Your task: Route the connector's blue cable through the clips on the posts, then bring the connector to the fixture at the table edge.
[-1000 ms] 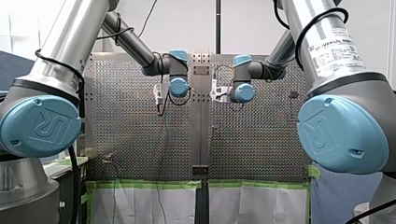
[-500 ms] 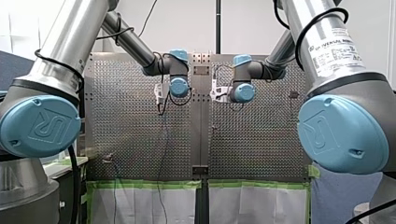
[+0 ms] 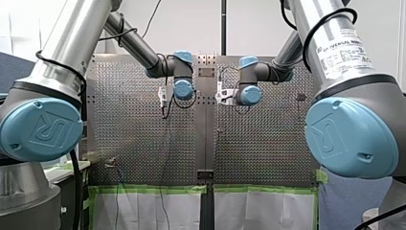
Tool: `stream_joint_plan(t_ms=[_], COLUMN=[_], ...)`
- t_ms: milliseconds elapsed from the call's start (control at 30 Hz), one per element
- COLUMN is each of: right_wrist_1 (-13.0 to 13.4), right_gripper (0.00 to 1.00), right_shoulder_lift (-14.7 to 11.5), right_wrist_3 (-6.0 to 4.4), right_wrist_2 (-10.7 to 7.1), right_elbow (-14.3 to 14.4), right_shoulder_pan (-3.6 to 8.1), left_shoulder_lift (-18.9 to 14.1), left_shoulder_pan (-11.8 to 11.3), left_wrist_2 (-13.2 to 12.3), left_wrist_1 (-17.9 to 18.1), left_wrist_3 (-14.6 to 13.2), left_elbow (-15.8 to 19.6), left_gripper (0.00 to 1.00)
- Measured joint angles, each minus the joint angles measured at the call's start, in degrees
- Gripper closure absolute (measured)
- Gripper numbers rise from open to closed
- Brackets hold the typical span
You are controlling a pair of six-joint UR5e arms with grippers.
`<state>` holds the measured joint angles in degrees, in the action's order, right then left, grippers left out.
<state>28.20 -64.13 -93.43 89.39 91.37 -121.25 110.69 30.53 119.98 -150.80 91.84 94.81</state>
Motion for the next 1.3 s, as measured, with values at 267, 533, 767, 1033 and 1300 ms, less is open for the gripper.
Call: stream_joint_plan(t_ms=[267, 533, 767, 1033, 1300], right_wrist_1=[-0.79, -2.44, -3.32, -1.75, -1.09], right_gripper=[1.0, 1.0, 1.0, 1.0, 1.0], right_shoulder_lift=[0.0, 0.07, 0.09, 0.18, 0.25], right_wrist_3=[0.05, 0.25, 1.24, 1.49, 1.48], right_wrist_2=[0.11, 0.56, 1.47, 2.06, 2.12], right_elbow=[0.0, 0.07, 0.79, 2.72, 4.28], right_shoulder_pan=[0.01, 0.22, 0.67, 1.2, 1.35], left_shoulder_lift=[0.81, 3.35, 4.11, 4.92, 6.18], left_shoulder_pan=[1.06, 1.67, 1.94, 2.7, 3.04], left_wrist_2=[-0.02, 0.08, -0.04, -0.02, -0.06], left_wrist_1=[-0.5, 0.04, 1.67, 2.16, 3.88], left_wrist_3=[-0.29, -0.33, -0.28, -0.92, -1.06], left_elbow=[0.05, 0.51, 1.77, 2.66, 3.84], left_gripper=[1.0, 1.0, 1.0, 1.0, 1.0])
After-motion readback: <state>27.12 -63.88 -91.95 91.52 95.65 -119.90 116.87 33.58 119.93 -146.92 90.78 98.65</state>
